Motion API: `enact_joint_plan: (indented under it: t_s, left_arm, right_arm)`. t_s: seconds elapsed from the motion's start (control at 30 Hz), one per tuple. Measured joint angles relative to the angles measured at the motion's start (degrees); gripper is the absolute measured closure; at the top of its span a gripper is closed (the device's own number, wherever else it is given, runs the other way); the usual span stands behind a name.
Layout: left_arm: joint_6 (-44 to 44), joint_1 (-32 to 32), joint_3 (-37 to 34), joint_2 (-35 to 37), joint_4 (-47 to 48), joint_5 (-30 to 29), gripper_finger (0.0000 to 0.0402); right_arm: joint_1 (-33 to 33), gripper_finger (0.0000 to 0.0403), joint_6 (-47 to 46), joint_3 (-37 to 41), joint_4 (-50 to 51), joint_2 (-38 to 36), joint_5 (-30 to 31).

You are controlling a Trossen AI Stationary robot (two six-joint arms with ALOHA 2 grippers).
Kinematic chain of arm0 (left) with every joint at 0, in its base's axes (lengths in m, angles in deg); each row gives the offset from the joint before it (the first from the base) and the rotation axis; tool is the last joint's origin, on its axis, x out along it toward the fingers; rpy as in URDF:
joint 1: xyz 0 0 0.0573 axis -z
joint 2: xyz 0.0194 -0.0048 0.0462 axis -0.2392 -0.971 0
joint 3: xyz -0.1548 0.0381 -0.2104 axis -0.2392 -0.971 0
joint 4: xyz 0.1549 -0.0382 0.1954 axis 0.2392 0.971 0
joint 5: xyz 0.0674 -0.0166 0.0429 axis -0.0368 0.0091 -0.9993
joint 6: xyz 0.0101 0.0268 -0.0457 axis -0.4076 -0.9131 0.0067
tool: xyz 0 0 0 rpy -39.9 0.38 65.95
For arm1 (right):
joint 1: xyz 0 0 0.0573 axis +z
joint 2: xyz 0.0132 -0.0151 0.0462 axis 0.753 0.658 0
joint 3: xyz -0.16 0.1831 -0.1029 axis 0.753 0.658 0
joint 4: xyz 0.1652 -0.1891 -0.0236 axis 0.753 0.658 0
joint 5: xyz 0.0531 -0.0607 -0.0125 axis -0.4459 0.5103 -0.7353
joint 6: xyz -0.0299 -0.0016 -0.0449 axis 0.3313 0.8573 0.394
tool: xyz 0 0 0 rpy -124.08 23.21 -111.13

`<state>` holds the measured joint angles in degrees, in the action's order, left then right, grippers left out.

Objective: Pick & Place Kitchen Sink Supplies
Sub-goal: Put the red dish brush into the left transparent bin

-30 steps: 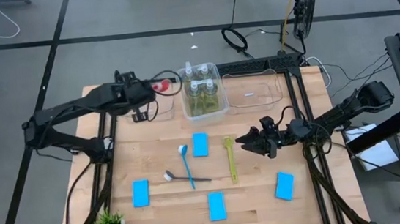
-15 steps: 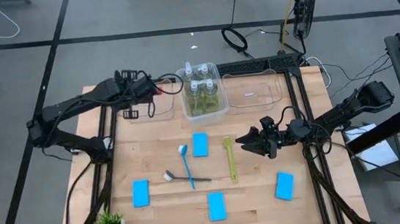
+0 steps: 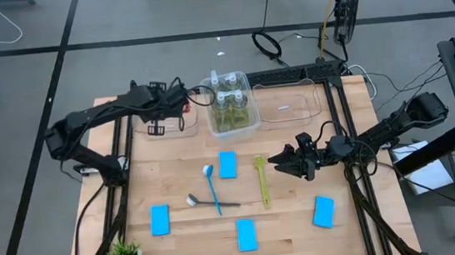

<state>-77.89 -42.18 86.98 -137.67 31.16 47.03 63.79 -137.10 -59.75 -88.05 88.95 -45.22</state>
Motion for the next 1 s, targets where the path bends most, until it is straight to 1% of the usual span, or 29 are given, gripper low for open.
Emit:
enact_joint_plan:
  t_s: [0.17,0.33,0.47,0.6,0.7,0.9,1.0]
  left_arm:
    - [0.36,-1.1,0.0,-2.2,0.1,0.18,0.0366]
    - [0.61,-2.76,0.0,-2.32,-0.01,3.97,0.0366]
    - [2.71,-3.16,0.0,-2.33,-0.04,5.13,0.0366]
    - [2.72,-3.26,0.0,-2.33,-0.09,7.15,0.0364]
    - [2.89,-3.16,0.0,-2.33,-0.12,7.39,0.0359]
    - [3.16,-3.52,0.0,-2.33,0.03,7.48,0.0366]
    - [3.34,-3.9,0.0,-2.33,-0.04,8.91,0.0351]
  right_arm:
    - [0.02,0.0124,-0.29,0.0,0.0,0.0,-0.02]
    - [0.02,0.0124,-0.39,-0.02,-0.02,0.0,-0.02]
    - [0.02,0.0124,-0.39,-0.02,-0.35,0.0,-0.02]
    - [0.02,0.0124,-0.42,-0.02,-0.45,0.0,-0.04]
    - [0.02,0.0124,-0.42,-0.02,-0.45,0.0,-0.04]
    - [0.02,0.0124,-0.42,-0.02,-0.89,0.0,-0.04]
    - [0.02,0.0124,-0.42,-0.02,-0.87,0.02,-0.06]
